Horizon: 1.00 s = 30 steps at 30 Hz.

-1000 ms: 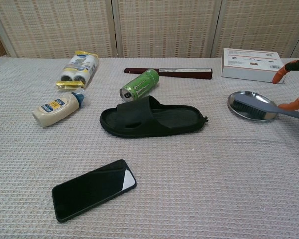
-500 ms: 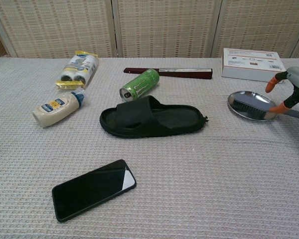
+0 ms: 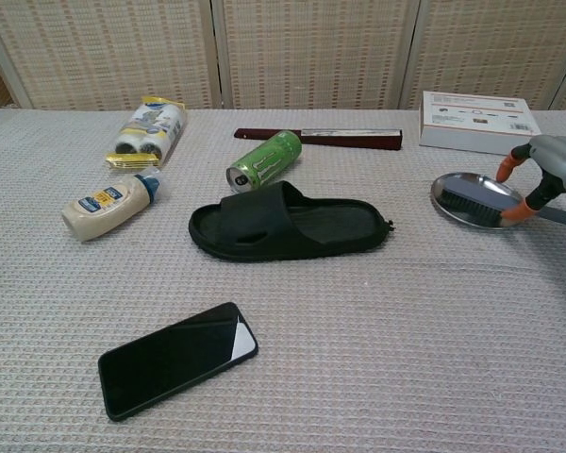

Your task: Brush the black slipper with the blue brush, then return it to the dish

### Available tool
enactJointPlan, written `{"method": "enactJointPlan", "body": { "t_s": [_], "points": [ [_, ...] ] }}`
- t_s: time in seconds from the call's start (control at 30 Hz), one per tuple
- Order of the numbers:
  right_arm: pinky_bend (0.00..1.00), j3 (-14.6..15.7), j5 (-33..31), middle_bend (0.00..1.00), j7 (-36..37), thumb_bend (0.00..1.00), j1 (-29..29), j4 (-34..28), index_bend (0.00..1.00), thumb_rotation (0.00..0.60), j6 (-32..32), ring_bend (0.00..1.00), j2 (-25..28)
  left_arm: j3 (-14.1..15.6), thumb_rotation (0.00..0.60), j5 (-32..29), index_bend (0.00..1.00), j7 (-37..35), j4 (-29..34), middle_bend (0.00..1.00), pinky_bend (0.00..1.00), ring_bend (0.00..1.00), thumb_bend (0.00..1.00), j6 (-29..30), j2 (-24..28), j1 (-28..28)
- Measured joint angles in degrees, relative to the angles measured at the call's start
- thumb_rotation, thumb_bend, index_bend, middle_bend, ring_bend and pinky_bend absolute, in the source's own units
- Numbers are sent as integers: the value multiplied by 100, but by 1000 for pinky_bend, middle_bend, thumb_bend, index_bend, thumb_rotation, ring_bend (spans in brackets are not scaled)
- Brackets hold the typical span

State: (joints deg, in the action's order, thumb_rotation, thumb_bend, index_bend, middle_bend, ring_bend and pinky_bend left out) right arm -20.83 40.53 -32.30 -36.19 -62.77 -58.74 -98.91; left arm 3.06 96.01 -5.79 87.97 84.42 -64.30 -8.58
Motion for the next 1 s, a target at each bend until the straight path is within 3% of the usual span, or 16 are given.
{"method": "enactJointPlan", "body": {
  "t_s": [0.67,1.0],
  "points": [
    [0,121,-21,157,-1,138,-173,183,390,600,144,0,-155,2,600,-27,0,-12,-20,0,34,0,402,-27,1,-14],
    [29,139,12,205,-36,145,-214,256,430,600,65,10,-215,10,600,-26,0,7,-15,0,34,0,400,-34,-2,-13]
  ]
}}
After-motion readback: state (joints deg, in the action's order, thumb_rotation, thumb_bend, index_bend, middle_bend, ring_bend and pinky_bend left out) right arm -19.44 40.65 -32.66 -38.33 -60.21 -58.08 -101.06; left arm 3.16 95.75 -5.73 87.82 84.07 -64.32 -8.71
